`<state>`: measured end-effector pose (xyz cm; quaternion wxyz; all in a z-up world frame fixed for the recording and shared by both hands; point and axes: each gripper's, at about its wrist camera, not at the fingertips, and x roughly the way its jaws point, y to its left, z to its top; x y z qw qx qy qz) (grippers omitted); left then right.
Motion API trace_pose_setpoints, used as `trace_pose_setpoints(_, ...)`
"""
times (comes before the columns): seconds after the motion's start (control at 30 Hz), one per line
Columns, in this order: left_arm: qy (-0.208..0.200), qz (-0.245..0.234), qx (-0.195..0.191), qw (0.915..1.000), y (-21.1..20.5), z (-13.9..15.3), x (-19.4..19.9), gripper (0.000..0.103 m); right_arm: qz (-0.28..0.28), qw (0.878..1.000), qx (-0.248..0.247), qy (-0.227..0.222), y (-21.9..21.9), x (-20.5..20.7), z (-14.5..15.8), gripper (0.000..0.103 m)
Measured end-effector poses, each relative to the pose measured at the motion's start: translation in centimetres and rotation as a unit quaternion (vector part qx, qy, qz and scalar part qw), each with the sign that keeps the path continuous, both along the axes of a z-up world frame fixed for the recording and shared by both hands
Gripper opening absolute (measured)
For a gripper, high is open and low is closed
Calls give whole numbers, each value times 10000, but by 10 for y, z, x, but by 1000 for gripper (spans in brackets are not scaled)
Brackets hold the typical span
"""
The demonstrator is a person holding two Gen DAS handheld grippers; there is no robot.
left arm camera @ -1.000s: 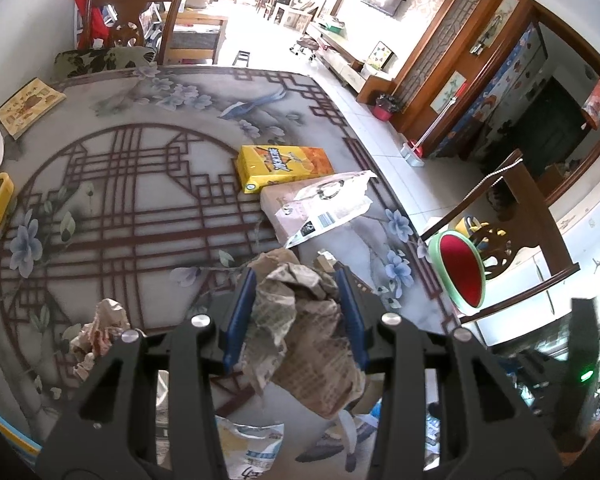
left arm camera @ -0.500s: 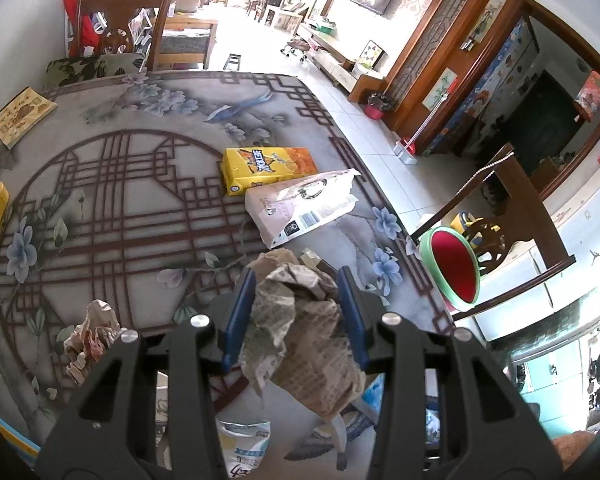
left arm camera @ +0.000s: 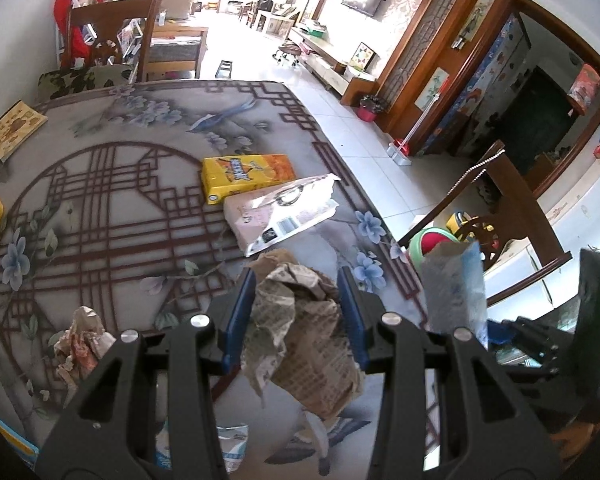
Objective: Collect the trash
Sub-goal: 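Carry the toothpaste box and newspaper to the red bucket and release both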
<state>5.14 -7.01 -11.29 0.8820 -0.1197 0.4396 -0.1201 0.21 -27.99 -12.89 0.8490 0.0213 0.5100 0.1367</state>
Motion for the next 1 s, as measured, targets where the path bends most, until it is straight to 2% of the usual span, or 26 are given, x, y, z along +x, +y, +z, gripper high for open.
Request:
trace_pose_setpoints(0.2,-34,-122,-35,9999,-23,3,7,40,-107,9997,155,-128,-19,4,14,52)
trace_pose_setpoints(0.57,3,-316,-39,9995,-67,-2,23,40,-283,9994,212,-46,-61,12,7,52)
trace_pose_setpoints(1.0,-57,-638,65,9979,-133,0,53,40,-619,9971,385,-217,-125,26,14,52)
